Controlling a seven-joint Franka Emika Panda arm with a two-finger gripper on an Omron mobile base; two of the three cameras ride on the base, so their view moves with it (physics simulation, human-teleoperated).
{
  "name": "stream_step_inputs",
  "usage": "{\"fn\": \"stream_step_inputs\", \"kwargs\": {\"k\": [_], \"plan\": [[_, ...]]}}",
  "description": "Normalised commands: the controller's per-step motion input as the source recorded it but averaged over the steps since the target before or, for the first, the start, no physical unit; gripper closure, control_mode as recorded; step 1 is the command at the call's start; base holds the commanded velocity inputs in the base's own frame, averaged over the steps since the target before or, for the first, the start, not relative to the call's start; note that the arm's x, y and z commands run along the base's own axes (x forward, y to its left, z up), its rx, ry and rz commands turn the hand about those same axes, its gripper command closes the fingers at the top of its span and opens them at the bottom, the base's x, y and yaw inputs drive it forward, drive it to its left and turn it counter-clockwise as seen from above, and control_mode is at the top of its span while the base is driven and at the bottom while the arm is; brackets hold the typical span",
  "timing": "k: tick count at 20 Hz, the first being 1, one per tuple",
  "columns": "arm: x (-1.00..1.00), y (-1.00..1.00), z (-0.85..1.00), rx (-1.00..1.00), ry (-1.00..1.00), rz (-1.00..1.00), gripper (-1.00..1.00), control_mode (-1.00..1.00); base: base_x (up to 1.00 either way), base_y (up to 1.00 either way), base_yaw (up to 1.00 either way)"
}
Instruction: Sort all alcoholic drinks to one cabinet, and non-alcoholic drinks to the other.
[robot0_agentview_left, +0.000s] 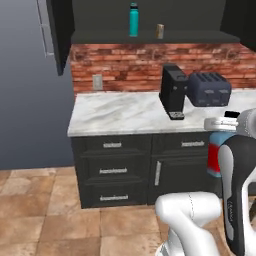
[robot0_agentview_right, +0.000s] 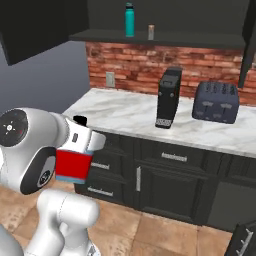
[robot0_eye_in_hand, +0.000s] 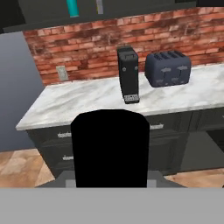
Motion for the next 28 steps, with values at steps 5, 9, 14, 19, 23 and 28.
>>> {"fn": "stream_step_inputs", "kwargs": {"k": [5,9,14,19,23,28], "plan": [[0.0,0.0,0.0,0.0,0.0,0.0,1.0,1.0,0.03,-0.97,-0.03],[0.0,0.0,0.0,0.0,0.0,0.0,1.0,1.0,0.0,-0.93,-0.02],[0.0,0.0,0.0,0.0,0.0,0.0,1.0,1.0,0.0,-0.89,-0.02],[0.0,0.0,0.0,0.0,0.0,0.0,1.0,1.0,0.08,-1.0,0.0],[0.0,0.0,0.0,0.0,0.0,0.0,1.0,1.0,0.37,-0.81,0.0],[0.0,0.0,0.0,0.0,0.0,0.0,1.0,1.0,0.79,-0.21,0.0]]}}
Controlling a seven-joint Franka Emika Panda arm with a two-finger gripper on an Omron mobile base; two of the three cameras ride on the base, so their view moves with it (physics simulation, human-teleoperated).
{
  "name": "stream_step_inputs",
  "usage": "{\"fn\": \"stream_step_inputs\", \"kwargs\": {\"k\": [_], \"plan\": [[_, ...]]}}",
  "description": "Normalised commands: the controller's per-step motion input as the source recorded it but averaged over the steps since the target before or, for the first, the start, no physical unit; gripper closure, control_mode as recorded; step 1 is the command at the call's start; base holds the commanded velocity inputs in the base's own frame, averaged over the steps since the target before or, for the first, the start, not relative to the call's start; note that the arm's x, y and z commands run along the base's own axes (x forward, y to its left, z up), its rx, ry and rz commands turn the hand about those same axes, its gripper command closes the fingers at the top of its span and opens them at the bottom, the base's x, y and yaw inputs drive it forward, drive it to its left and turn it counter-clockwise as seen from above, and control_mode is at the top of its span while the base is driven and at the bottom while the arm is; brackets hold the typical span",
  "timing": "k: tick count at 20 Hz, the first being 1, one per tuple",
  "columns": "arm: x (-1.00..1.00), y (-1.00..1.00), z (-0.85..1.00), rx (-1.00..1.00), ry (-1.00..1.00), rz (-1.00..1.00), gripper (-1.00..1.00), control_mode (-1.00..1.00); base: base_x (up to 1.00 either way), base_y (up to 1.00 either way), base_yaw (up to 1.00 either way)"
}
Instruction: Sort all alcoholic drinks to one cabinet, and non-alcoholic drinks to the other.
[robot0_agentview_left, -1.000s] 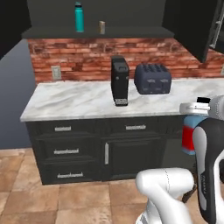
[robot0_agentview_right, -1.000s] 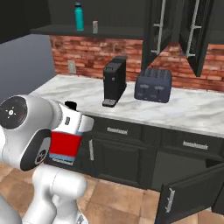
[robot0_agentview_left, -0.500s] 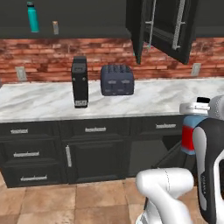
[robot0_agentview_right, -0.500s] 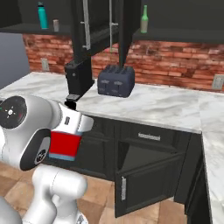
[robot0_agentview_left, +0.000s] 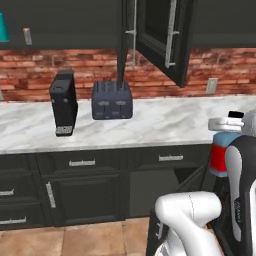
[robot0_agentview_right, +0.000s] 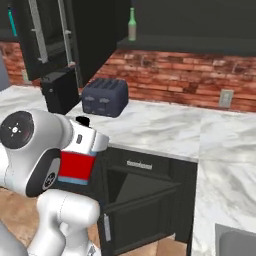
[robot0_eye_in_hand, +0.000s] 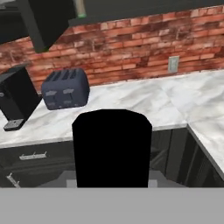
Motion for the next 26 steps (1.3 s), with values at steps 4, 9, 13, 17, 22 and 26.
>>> {"fn": "stream_step_inputs", "kwargs": {"k": [4,9,13,17,22,26], "plan": [[0.0,0.0,0.0,0.0,0.0,0.0,1.0,1.0,0.8,-0.1,0.0],[0.0,0.0,0.0,0.0,0.0,0.0,1.0,1.0,0.39,-0.79,0.01],[0.0,0.0,0.0,0.0,0.0,0.0,1.0,1.0,0.45,-0.64,0.03],[0.0,0.0,0.0,0.0,0.0,0.0,1.0,1.0,0.69,-0.21,0.0],[0.0,0.0,0.0,0.0,0.0,0.0,1.0,1.0,0.78,0.0,0.0],[0.0,0.0,0.0,0.0,0.0,0.0,1.0,1.0,0.72,0.0,0.0]]}}
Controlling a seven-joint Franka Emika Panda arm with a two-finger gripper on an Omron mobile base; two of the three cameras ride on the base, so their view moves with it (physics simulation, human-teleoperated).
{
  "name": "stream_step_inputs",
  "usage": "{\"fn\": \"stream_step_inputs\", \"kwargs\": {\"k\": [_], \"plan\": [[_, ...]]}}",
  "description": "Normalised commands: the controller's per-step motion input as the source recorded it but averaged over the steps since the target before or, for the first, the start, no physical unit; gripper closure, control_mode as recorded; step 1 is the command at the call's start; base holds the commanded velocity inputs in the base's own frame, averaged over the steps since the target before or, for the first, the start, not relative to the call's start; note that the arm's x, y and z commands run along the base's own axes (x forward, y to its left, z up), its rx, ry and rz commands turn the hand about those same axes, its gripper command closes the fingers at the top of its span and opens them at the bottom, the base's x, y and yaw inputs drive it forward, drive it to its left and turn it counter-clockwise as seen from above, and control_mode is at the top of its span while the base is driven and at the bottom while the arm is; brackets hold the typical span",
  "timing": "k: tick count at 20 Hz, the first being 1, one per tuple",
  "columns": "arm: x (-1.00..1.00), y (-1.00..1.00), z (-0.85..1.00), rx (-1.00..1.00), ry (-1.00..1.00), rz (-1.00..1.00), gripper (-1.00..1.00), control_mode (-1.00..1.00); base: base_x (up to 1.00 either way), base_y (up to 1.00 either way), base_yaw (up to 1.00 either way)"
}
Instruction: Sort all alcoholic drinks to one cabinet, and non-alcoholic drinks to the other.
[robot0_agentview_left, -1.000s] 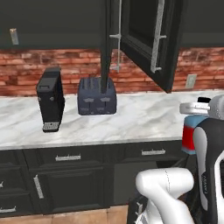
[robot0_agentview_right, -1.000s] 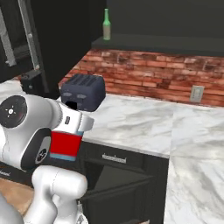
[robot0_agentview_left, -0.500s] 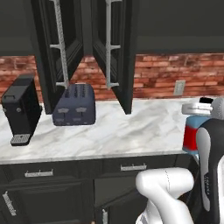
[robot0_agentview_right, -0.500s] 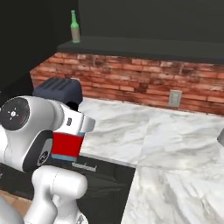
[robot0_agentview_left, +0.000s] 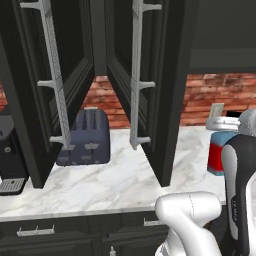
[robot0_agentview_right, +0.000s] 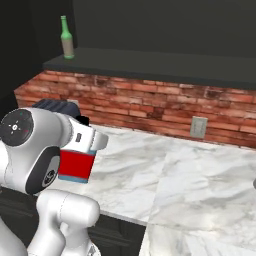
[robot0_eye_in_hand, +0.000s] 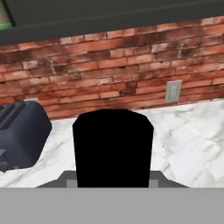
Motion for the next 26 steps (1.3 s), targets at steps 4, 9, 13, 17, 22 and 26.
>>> {"fn": "stream_step_inputs", "kwargs": {"k": [4,9,13,17,22,26], "plan": [[0.0,0.0,0.0,0.0,0.0,0.0,1.0,1.0,0.27,0.0,0.0],[0.0,0.0,0.0,0.0,0.0,0.0,1.0,1.0,0.45,0.0,0.0],[0.0,0.0,0.0,0.0,0.0,0.0,1.0,1.0,0.32,0.02,0.0],[-0.03,0.09,0.7,0.0,-0.31,0.0,1.0,-1.0,0.0,0.0,0.0],[-0.31,0.1,0.94,0.0,-0.38,0.0,1.0,-1.0,0.0,0.0,0.0],[0.06,0.03,0.99,0.0,-0.22,0.0,1.0,-1.0,0.0,0.0,0.0]]}}
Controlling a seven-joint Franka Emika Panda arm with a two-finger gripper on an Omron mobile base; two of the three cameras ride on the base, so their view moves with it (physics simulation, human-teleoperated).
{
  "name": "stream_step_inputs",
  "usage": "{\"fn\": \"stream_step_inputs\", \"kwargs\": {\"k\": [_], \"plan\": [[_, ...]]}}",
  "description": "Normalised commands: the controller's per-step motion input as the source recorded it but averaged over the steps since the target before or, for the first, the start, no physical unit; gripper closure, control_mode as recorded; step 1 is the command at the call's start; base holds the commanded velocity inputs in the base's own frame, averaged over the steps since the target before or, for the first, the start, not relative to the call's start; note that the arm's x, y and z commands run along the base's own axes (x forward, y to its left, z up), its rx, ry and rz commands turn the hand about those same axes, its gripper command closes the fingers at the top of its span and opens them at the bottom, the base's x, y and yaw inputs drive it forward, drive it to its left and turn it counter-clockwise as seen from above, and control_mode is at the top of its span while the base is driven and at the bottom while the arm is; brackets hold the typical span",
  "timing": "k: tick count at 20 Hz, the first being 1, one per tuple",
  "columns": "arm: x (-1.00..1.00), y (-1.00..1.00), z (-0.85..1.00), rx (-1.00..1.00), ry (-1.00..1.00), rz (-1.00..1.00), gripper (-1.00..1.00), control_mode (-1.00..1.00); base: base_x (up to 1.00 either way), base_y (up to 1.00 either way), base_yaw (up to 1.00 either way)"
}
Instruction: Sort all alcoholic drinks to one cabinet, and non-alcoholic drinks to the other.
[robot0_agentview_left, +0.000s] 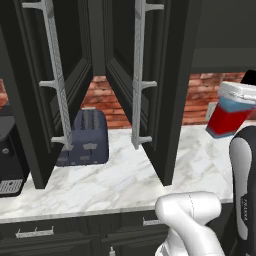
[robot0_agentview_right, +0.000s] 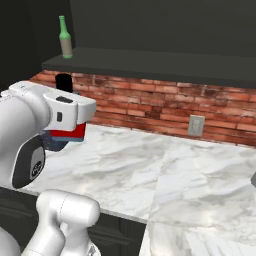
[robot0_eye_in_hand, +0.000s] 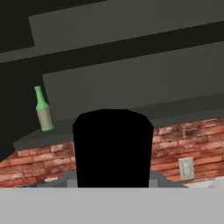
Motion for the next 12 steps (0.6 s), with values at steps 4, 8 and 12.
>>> {"fn": "stream_step_inputs", "kwargs": {"k": [4,8,12], "plan": [[0.19,0.0,0.95,0.0,-0.01,0.04,1.0,-1.0,0.0,0.0,0.0],[0.36,0.03,0.86,0.0,0.0,0.03,1.0,-1.0,0.0,0.0,0.0],[0.7,0.21,0.26,0.0,-0.01,0.01,1.0,-1.0,0.0,0.0,0.0]]}}
